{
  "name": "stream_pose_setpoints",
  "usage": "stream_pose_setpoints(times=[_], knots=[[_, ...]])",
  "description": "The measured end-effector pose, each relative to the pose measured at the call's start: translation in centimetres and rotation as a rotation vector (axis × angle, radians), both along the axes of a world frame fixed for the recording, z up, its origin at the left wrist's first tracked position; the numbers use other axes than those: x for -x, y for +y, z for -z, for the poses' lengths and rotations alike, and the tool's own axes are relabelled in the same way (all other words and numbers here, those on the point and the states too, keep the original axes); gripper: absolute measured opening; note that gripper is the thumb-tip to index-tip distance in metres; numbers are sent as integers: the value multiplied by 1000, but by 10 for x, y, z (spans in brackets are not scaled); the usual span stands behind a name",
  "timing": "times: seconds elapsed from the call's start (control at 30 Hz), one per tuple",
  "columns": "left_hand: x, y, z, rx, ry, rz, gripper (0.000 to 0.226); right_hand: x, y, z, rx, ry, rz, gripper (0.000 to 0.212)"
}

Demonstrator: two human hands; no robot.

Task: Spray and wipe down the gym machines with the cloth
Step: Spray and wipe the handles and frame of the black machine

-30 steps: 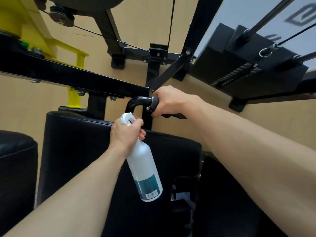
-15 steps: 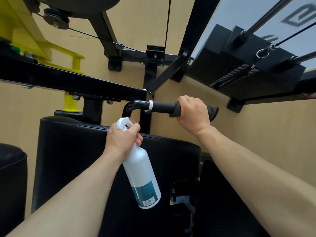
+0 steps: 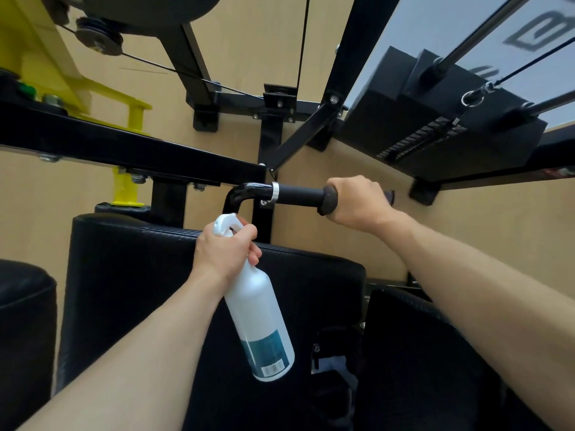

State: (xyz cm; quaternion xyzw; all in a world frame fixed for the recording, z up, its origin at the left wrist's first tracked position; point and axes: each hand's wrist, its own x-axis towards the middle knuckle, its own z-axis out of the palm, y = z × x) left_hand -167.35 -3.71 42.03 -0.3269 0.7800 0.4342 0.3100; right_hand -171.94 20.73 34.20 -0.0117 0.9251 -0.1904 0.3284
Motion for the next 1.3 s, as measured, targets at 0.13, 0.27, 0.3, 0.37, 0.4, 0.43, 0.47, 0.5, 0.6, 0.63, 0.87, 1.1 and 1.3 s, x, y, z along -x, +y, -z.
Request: stream_pose_setpoints(times=[0.13, 0.27, 0.3, 0.37, 0.4, 0.43, 0.47, 0.5, 0.6, 0.63, 0.87, 1.1, 1.3], knots=[[-2, -1, 2, 2, 9, 14, 10, -36, -3, 33, -80, 553, 92, 20], [-2, 1, 4, 21, 17, 5, 11, -31, -4, 26, -53, 434, 94, 24], [-2, 1, 3, 24, 21, 2, 11, -26, -2, 19, -42, 347, 78, 24], [-3, 3, 2, 33, 25, -4, 12, -11, 4, 4, -3, 112, 37, 23], [-3, 3, 2, 37, 26, -8, 12, -4, 5, -4, 36, -4, 23, 21], [-4, 4, 3, 40, 25, -9, 13, 1, 2, -12, 72, -75, 6, 21], [-3, 4, 3, 43, 25, -5, 13, 5, -5, -18, 90, -86, -19, 20], [-3, 4, 4, 46, 26, -4, 13, 8, -16, -22, 93, -54, -47, 20], [-4, 3, 4, 61, 38, 12, 12, 7, -57, -26, 94, 149, -72, 24], [-5, 3, 4, 69, 38, 19, 12, 6, -68, -27, 104, 217, -76, 24], [-4, 7, 5, 131, 31, -3, 21, 12, -128, -28, 140, 491, -154, 22], [-5, 5, 5, 71, 46, -30, 18, -7, -64, -5, 156, 479, -63, 24], [-7, 3, 6, 38, 58, -46, 13, -31, 6, 16, 9, 349, 68, 23]])
